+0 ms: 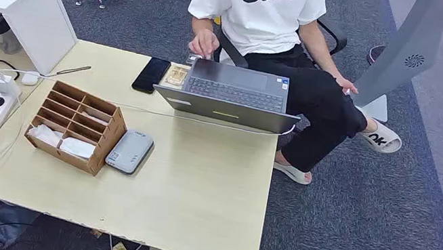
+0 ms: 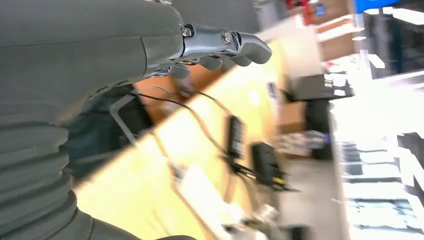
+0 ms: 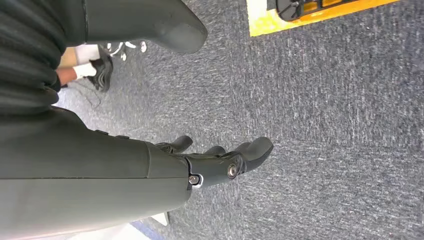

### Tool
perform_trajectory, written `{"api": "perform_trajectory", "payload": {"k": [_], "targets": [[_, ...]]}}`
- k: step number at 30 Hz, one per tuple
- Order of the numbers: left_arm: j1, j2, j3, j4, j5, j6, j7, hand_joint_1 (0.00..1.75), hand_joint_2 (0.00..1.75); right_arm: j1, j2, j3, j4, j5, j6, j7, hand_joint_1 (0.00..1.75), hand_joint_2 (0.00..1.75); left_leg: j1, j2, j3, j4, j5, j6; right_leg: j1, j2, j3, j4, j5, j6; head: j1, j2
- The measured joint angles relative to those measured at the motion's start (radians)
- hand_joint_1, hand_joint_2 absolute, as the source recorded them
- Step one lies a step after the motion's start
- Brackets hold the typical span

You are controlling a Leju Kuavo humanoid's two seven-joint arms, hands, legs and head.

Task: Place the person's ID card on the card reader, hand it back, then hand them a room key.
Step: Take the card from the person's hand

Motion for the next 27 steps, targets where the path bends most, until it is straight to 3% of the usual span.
{"api": "perform_trajectory", "payload": {"k": [4,11,27], "targets": [[-0.032,0.006,-0.059,-0.077,-0.044,0.001,-0.011,0.00,1.75,0.000,0.003,0.008,0.000,0.012,0.012,0.008,0.00,1.75,0.000,0.000,0.000,0.000,0.000,0.000,0.000,0.000,0.000,0.000,0.000,0.000,0.000,0.000],[-0.168,0.053,-0.197,-0.127,-0.172,-0.010,0.011,0.00,1.75,0.000,0.008,0.027,0.000,0.042,0.042,0.037,0.00,1.75,0.000,0.000,0.000,0.000,0.001,-0.001,0.000,0.001,0.000,0.000,0.001,-0.001,0.000,0.000],[-0.427,0.162,-0.436,0.068,-0.527,-0.069,0.223,0.00,1.75,0.000,0.008,0.055,0.001,0.085,0.096,0.059,0.00,1.75,0.000,0.001,0.000,0.000,0.001,-0.001,0.000,0.002,0.000,0.000,0.002,-0.001,0.000,0.000]]}}
